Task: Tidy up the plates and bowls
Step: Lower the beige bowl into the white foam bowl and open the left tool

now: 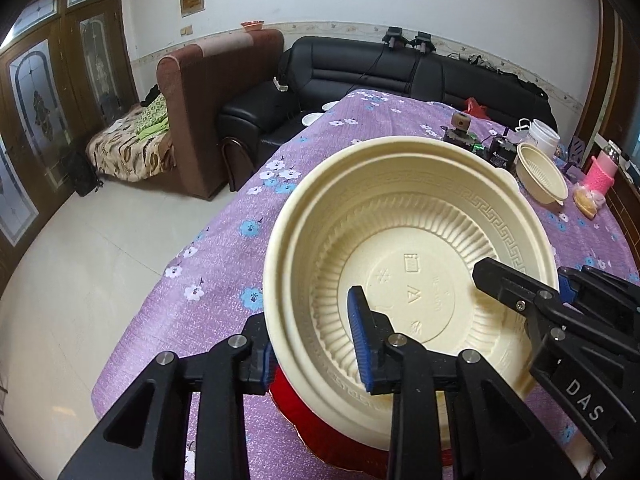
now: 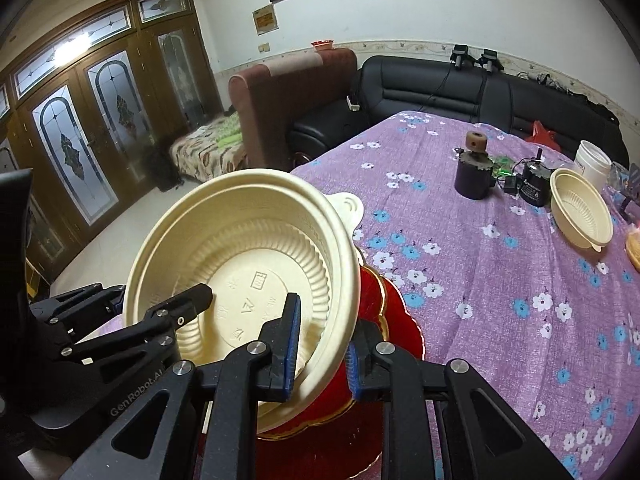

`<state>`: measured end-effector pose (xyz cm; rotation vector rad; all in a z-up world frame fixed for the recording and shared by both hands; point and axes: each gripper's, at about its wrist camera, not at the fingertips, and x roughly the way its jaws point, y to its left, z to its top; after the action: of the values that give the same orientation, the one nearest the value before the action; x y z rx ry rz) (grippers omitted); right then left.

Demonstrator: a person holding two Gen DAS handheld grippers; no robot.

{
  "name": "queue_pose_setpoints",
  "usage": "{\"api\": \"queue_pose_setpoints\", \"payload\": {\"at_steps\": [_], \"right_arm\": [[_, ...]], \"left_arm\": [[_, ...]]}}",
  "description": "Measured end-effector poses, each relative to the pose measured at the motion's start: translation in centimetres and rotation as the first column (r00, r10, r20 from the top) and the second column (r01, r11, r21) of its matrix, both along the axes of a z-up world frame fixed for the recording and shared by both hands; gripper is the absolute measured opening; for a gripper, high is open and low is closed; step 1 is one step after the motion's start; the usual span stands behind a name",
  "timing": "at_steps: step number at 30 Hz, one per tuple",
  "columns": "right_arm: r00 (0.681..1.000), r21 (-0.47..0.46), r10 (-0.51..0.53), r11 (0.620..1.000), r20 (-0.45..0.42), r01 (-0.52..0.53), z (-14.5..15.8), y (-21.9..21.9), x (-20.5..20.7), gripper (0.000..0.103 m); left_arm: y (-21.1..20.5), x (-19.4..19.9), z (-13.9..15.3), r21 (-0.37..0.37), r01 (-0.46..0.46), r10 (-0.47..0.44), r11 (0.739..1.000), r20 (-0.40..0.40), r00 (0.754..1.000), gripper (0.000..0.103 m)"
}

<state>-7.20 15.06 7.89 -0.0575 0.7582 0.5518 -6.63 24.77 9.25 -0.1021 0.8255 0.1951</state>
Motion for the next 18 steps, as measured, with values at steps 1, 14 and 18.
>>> {"api": "queue_pose_setpoints", "payload": {"at_steps": [1, 14, 18], "right_arm": [[1.0, -0.002, 0.004, 1.0, 0.003, -0.004, 0.0, 0.1, 0.0, 0.023], [0.99, -0.026, -0.023, 0.999, 0.142, 0.027, 0.6, 0.8, -1.3, 0.058], [0.983, 0.037, -0.055, 0.998, 0.174, 0.05, 1.6, -0.3, -1.6, 0.063]], "left_arm": [[0.2, -0.1, 0.0, -0.01, -0.002, 0.002, 1.0, 0.002, 1.0, 0.033], [1.4, -2.4, 1.3, -0.055, -0.056, 0.06, 0.997, 0.068, 0.996, 0.062], [2.0, -3.4, 1.8, -0.083, -0.063, 0.071, 0.995, 0.09, 0.993, 0.065]]}}
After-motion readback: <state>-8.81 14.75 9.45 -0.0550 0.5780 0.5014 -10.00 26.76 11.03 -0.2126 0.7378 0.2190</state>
